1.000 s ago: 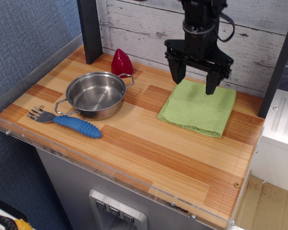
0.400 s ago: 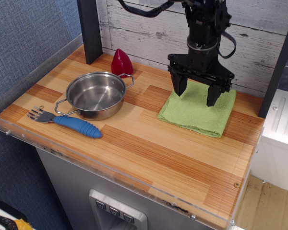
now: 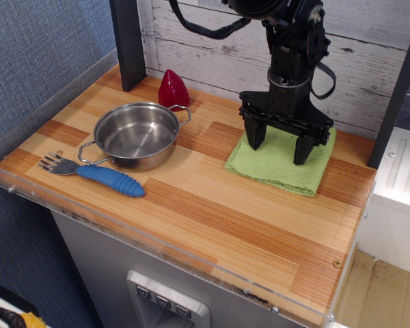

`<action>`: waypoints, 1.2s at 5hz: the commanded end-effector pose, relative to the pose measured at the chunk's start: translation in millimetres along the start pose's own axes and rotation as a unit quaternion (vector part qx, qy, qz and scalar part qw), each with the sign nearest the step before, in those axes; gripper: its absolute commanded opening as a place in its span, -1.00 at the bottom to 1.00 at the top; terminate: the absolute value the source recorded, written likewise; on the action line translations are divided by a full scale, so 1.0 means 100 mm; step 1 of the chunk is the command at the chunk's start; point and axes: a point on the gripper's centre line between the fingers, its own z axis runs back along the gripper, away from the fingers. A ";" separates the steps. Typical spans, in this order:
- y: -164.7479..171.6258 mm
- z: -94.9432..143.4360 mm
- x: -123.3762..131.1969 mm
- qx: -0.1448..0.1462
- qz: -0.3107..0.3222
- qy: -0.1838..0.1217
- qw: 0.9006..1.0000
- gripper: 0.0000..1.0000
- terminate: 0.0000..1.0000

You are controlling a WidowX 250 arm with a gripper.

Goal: Moves the cloth to the bottom of the table.

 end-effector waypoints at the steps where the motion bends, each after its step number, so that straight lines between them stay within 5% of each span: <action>1: -0.06 0.09 -0.06 0.005 -0.009 -0.006 1.000 1.00 -1.00; 6: -0.01 0.06 -0.79 0.008 -0.039 0.052 0.998 1.00 -1.00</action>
